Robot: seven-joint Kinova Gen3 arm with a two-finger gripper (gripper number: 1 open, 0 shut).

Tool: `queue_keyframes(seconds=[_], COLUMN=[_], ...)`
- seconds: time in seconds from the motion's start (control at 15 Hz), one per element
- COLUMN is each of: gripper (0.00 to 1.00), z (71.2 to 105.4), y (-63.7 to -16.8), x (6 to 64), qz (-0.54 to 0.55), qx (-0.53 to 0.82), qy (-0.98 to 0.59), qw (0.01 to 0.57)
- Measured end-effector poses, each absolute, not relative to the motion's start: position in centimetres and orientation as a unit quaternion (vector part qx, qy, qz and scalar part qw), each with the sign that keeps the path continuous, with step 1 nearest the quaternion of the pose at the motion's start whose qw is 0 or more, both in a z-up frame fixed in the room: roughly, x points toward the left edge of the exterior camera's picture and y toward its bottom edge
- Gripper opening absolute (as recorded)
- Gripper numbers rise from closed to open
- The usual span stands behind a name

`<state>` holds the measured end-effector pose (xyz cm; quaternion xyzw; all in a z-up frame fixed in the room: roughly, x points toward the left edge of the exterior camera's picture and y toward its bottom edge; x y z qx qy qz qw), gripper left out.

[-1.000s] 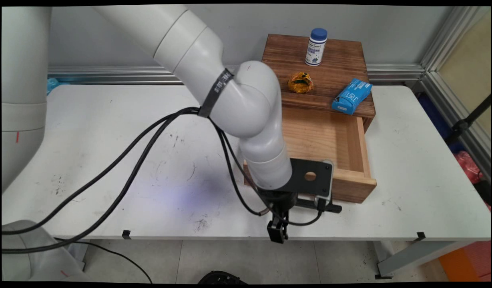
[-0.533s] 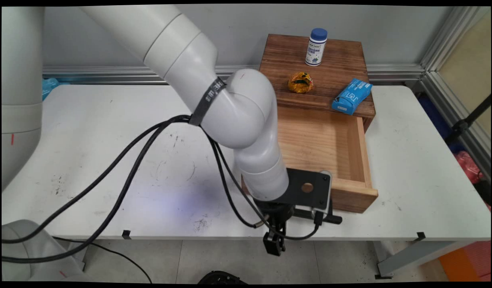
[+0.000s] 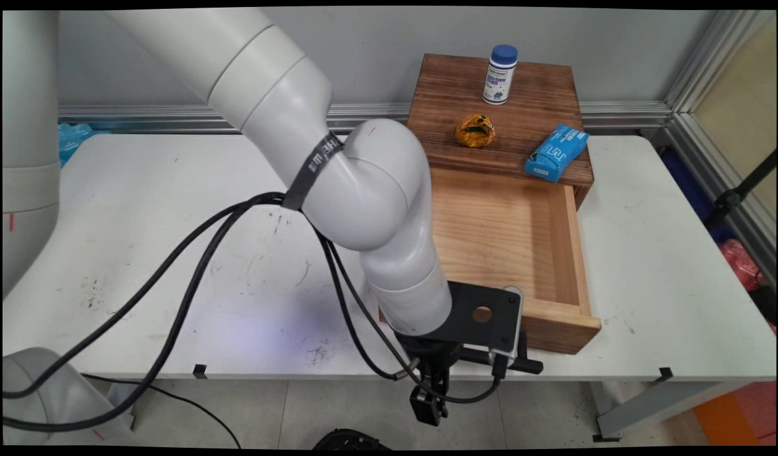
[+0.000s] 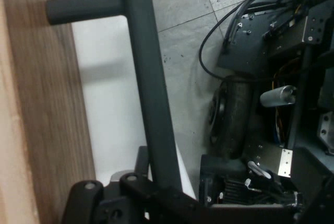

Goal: Open the drawer

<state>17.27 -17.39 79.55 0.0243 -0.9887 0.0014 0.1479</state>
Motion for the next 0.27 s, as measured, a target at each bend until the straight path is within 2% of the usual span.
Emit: queue_keyframes(seconds=[0.27], gripper=[1.00], z=[80.22], y=[-17.01], x=[17.04], qz=[0.006], qx=[0.019], qy=[-0.987], qw=[0.159])
